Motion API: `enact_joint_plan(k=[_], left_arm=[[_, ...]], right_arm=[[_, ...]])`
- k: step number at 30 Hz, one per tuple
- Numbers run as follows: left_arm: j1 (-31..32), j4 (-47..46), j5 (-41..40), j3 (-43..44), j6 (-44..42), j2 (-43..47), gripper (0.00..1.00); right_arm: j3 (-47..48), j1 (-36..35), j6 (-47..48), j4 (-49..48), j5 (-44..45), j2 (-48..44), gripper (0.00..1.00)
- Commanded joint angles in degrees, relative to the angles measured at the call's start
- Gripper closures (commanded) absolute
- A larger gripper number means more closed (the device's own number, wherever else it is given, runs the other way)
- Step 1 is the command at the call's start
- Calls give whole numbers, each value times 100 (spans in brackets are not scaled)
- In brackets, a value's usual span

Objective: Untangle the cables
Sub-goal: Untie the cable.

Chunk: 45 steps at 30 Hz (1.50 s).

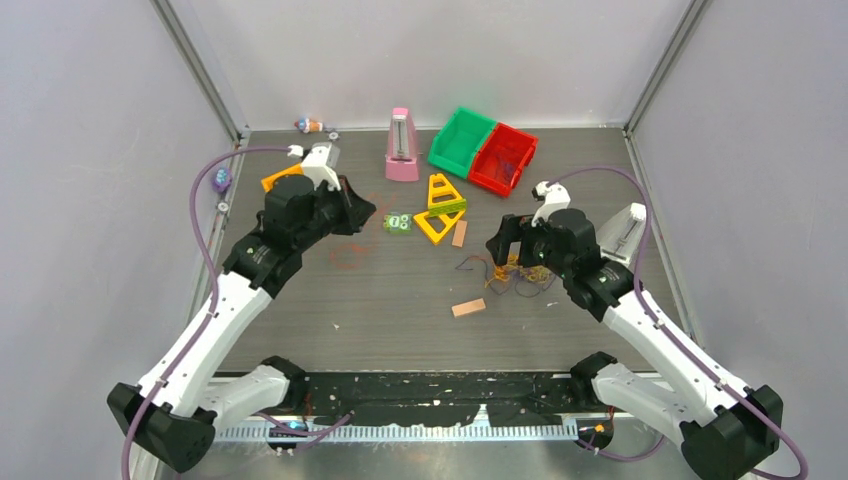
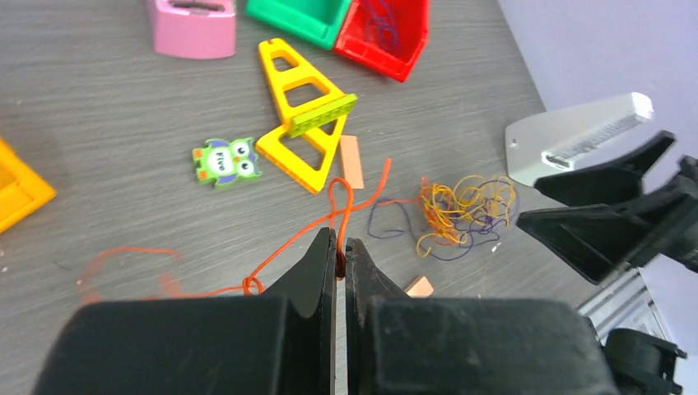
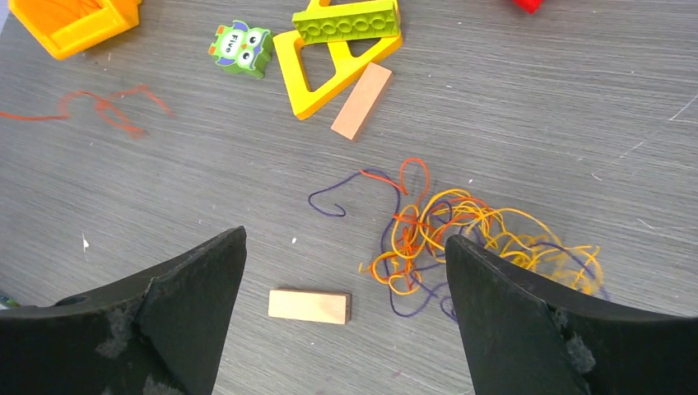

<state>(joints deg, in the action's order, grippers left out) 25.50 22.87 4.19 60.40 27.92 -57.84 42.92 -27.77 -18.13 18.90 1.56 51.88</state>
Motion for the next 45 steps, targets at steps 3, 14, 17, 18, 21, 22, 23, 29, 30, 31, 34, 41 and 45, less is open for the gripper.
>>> enact_joint_plan(k=[3, 14, 17, 18, 21, 22, 23, 29, 30, 31, 34, 41, 45], left_arm=[[168, 81, 76, 364, -204, -152, 100], [179, -571, 458, -813, 133, -834, 100], [251, -613, 559, -823, 166, -1394, 100], [273, -589, 570, -744, 168, -1604, 98], [297, -107, 143, -350, 307, -2254, 91], [298, 64, 63, -213, 279, -2437, 77], [298, 207, -31, -77, 272, -2578, 64], [291, 430, -363, -17, 115, -2224, 17], [279, 550, -581, 15, 66, -2136, 16], [247, 771, -707, 97, 59, -2078, 15], [-76, 1264, -648, 203, 165, -1877, 13], [-1758, 722, 782, -1063, 687, -441, 5], [-2455, 949, 1289, -1412, 707, 37, 2]], right_arm=[[182, -135, 288, -216, -558, 66, 5], [65, -403, 281, -530, -1114, 555, 5], [120, -579, 163, -618, -1165, 830, 5], [177, -619, 98, -651, -1144, 986, 5], [314, -817, -142, -684, -891, 1348, 5], [378, -853, -258, -729, -849, 1411, 5], [403, -917, -317, -764, -793, 1533, 5], [772, -1119, -725, -979, -667, 2242, 5], [901, -1157, -788, -999, -677, 2342, 5], [972, -1189, -832, -1036, -689, 2548, 5], [1461, -1425, -826, -1012, -630, 3133, 5], [3098, -2015, -361, -308, -176, 4548, 5], [3948, -2030, -120, 36, -174, 5360, 5]])
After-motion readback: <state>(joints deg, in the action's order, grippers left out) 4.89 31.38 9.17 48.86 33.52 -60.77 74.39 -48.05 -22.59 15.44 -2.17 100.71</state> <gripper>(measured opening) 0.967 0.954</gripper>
